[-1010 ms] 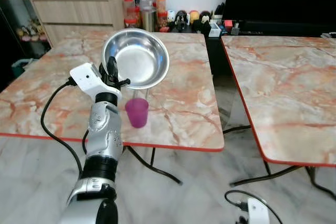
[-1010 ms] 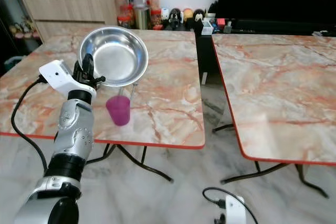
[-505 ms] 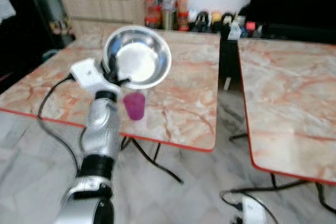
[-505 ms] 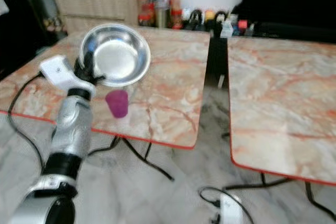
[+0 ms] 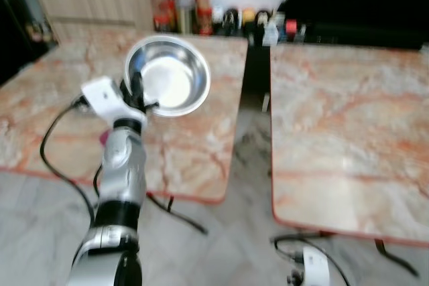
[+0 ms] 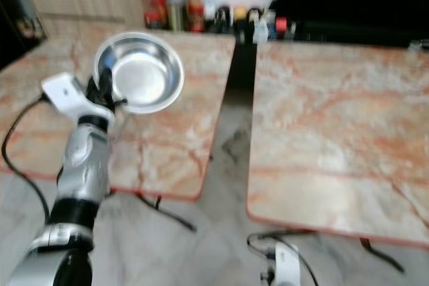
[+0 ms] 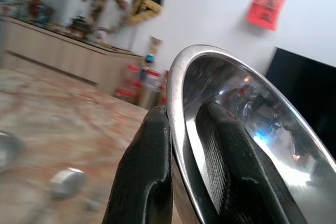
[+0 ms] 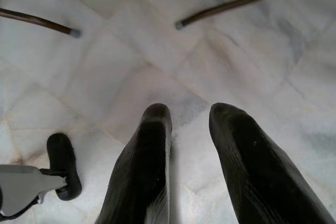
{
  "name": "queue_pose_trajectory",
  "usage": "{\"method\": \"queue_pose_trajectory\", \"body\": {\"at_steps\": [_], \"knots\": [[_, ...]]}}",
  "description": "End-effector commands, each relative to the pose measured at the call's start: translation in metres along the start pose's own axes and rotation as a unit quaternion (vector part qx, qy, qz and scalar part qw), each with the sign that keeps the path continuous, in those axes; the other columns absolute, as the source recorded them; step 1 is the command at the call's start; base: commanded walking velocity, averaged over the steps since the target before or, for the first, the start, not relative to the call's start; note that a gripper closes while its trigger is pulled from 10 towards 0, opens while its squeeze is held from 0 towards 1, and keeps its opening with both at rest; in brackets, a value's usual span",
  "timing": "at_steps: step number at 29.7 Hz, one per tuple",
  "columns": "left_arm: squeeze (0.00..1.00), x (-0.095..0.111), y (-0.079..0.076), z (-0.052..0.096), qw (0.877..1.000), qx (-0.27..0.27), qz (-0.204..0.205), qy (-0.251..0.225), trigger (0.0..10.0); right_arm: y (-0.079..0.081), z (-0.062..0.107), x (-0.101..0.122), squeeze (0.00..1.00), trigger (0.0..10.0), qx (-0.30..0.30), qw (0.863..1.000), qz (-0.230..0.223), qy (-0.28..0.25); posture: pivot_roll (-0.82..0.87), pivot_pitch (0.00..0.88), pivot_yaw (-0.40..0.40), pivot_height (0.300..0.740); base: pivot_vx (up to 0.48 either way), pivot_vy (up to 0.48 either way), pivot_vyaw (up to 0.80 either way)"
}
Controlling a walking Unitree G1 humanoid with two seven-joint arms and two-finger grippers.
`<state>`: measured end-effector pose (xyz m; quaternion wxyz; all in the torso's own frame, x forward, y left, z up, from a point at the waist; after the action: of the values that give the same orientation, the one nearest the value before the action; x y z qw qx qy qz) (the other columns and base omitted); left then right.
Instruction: Setting the table
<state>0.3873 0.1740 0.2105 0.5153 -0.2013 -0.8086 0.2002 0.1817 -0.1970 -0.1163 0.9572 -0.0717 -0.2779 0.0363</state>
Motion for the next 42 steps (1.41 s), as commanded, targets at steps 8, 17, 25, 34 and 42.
{"method": "queue_pose_trajectory", "body": {"at_steps": [8, 17, 25, 34, 42], "knots": [[0.00, -0.001, -0.019, -0.004, 1.000, -0.029, 0.010, -0.001, 10.0, -0.007, 0.001, -0.007, 0.00, 10.0, -0.006, 1.000, 0.005, 0.009, -0.02, 0.000, -0.007, 0.740, 0.000, -0.394, -0.21], [0.00, -0.004, -0.021, -0.004, 0.999, -0.031, 0.010, 0.002, 10.0, -0.008, 0.001, -0.003, 0.00, 10.0, -0.003, 1.000, 0.012, -0.001, -0.02, 0.000, -0.007, 0.740, 0.000, -0.384, 0.00], [0.00, -0.006, -0.021, -0.003, 1.000, -0.028, 0.009, 0.007, 10.0, -0.008, 0.001, -0.006, 0.00, 10.0, -0.006, 1.000, 0.027, 0.005, -0.02, 0.000, -0.009, 0.740, 0.251, -0.362, 0.53], [0.00, -0.006, -0.019, -0.002, 1.000, -0.026, 0.008, 0.009, 10.0, -0.009, 0.001, -0.009, 0.00, 10.0, -0.012, 1.000, 0.015, 0.011, -0.02, 0.000, -0.005, 0.740, 0.260, -0.358, 0.00], [0.00, -0.011, -0.015, 0.001, 1.000, -0.023, 0.007, 0.020, 10.0, -0.010, 0.002, -0.008, 0.00, 10.0, -0.015, 1.000, 0.010, 0.009, -0.03, 0.000, -0.004, 0.740, 0.261, -0.360, 0.00]]}}
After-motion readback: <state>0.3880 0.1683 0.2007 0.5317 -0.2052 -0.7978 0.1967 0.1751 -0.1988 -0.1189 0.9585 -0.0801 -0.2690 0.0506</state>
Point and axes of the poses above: a point about 5 cm out from each wrist's last joint towards the gripper, its own z axis pointing back from the gripper into the wrist, its own x axis along the axis of the wrist's last joint, y = z × x, the point moved 3 cm from there along -z, pointing out of the wrist towards the gripper, and after that the axes turned 12 degrees about z, right-handed, at the moved point
